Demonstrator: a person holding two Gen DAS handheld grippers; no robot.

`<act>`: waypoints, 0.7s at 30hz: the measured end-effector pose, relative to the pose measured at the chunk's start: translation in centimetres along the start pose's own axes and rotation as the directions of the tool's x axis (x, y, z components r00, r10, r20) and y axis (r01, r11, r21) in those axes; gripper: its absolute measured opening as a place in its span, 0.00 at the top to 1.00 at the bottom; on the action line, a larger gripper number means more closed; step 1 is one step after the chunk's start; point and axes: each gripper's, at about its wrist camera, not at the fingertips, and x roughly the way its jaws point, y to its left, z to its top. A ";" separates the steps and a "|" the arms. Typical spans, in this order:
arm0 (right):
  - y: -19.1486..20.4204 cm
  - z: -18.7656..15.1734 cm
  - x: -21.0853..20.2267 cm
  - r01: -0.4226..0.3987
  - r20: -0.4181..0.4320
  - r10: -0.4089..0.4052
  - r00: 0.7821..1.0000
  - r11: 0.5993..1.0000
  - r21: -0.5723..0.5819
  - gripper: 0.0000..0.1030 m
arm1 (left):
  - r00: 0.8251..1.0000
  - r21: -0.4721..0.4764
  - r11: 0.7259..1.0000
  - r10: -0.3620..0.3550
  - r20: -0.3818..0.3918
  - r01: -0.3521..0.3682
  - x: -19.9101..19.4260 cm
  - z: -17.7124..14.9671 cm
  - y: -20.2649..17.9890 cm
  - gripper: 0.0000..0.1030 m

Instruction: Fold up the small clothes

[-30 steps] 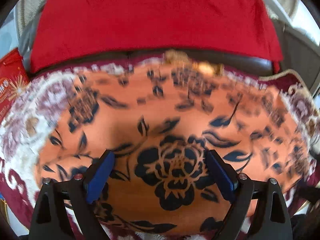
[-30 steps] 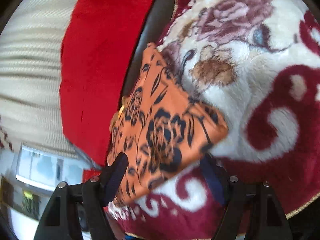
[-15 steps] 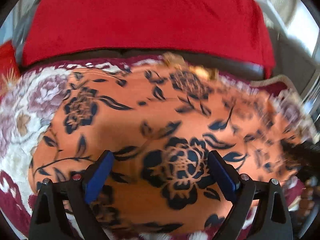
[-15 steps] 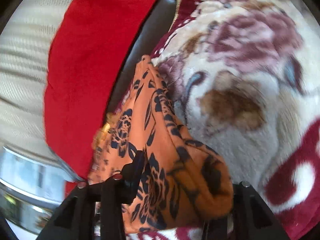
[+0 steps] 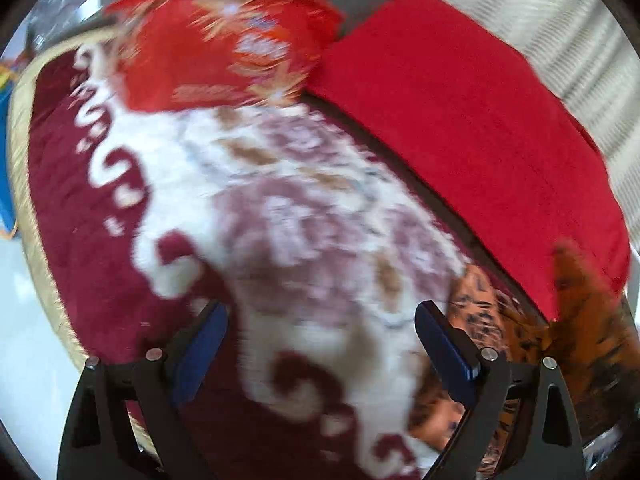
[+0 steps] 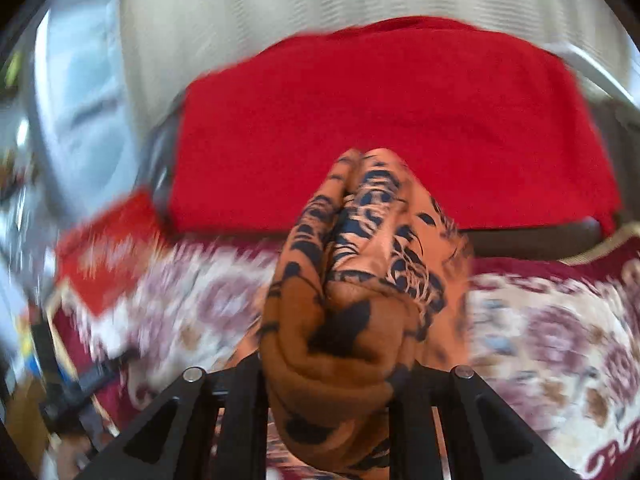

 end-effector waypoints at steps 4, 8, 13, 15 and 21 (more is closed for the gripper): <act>6.7 -5.5 8.8 -0.001 -0.220 -0.032 0.975 0.989 -0.148 0.82 | 0.999 -0.007 1.000 -0.007 -0.033 0.006 0.7 -0.2 0.8 0.08; 9.3 -8.1 10.9 0.053 -0.228 -0.118 0.966 0.962 -0.269 0.71 | 0.998 0.029 0.999 -0.044 -0.033 0.045 0.1 -0.2 1.0 0.08; 9.5 -7.4 10.5 -0.082 -0.248 0.027 0.968 0.973 -0.218 0.31 | 0.993 0.054 0.993 -0.102 -0.060 0.105 0.9 -0.3 0.0 0.08; 10.2 -7.8 9.6 -0.123 -0.222 0.075 0.972 0.970 -0.211 0.30 | 0.991 0.049 0.991 -0.120 -0.060 0.123 0.9 -0.4 -0.1 0.08; 4.9 -9.3 2.6 -0.267 -0.073 0.270 0.960 0.962 0.052 0.30 | 0.962 0.086 0.963 -0.246 -0.118 0.257 0.2 -1.4 -2.0 0.08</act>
